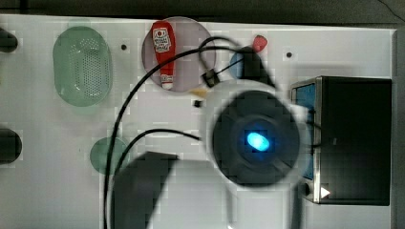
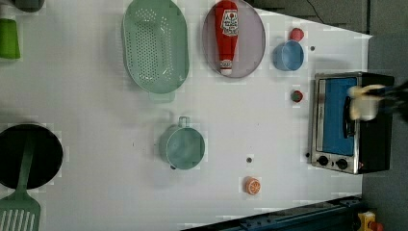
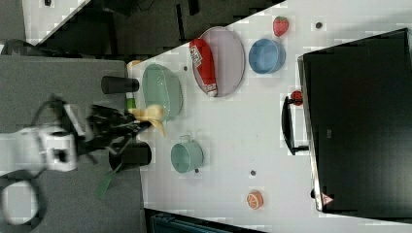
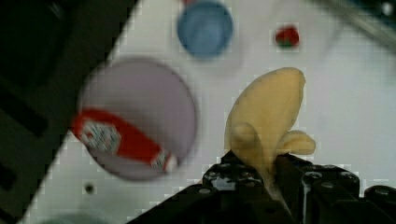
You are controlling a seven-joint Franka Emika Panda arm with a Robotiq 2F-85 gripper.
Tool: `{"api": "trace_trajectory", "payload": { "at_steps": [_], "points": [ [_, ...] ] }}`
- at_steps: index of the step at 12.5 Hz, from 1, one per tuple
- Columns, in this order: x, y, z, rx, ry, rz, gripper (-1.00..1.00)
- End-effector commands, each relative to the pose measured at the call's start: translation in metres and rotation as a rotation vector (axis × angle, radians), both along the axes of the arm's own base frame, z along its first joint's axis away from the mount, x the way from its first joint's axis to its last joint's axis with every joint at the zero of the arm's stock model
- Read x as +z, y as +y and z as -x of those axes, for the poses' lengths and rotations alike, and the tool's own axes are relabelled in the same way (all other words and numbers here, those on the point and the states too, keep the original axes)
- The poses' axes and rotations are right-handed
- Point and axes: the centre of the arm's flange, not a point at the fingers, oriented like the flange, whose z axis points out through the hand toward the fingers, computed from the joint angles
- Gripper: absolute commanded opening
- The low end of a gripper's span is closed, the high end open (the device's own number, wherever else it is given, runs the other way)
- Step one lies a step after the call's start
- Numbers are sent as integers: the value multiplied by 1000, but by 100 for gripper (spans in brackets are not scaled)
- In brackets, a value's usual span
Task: Pick banana from table and place on oven.
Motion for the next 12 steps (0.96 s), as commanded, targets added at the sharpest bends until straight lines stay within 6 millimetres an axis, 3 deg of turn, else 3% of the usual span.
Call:
{"api": "trace_trajectory", "payload": {
  "at_steps": [1, 4, 8, 10, 12],
  "points": [
    [-35, -72, -6, -106, 122, -36, -61],
    [-43, -150, 9, -86, 134, -38, -61],
    [-78, -251, 33, 42, 197, 23, -61],
    [-96, -292, 36, 127, 203, 76, -61],
    [-118, -321, 34, 215, 210, 136, -61]
  ]
}}
